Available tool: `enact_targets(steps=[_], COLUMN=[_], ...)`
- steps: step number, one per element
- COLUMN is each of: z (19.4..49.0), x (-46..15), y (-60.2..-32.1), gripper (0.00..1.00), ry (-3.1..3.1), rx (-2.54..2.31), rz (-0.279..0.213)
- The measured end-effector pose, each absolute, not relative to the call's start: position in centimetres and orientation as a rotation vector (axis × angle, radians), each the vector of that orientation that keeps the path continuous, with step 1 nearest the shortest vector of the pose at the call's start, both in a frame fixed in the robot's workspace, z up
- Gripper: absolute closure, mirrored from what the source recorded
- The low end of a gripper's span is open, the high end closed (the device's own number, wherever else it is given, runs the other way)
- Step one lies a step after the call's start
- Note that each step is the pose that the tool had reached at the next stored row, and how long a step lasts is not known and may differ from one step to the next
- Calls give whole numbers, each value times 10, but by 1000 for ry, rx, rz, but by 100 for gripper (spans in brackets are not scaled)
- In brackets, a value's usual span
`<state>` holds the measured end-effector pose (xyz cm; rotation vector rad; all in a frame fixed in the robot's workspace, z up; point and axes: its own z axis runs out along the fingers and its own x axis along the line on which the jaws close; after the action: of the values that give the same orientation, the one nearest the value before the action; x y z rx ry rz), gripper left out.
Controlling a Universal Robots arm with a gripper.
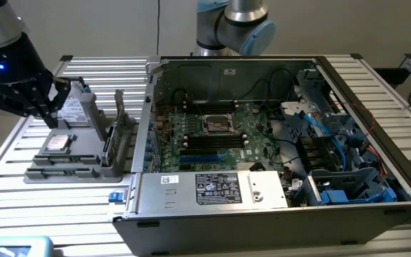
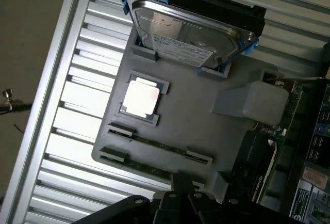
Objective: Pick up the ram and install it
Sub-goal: 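Pick up the ram and move it above insertion slot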
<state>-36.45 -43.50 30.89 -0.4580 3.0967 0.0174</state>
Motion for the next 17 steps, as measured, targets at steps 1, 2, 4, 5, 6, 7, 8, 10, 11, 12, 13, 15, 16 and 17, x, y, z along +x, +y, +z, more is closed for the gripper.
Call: enact_targets(steps=[1, 2, 4, 5, 6, 7, 8, 10, 11, 12, 13, 15, 16, 17], z=[309, 309, 309, 309, 309, 309, 309, 309, 309, 309, 309, 309, 309, 309], x=[-365, -365, -364, -365, -365, -365, -365, -365, -365, -365, -365, -365, -365, -365], y=[-435, -435, -435, -435, -435, -435, -435, -435, -435, -435, -435, -435, -435, -435], gripper=[89, 89, 89, 89, 89, 89, 89, 89, 89, 89, 89, 89, 89, 89], ry=[3093, 3088, 3078, 3073, 3068, 3062, 3056, 3043, 3037, 3029, 3022, 3007, 2999, 2991], rx=[-486, -514, -571, -598, -627, -655, -683, -738, -765, -793, -820, -876, -903, -930], rz=[18, 18, 19, 19, 19, 19, 20, 20, 20, 20, 20, 21, 21, 21])
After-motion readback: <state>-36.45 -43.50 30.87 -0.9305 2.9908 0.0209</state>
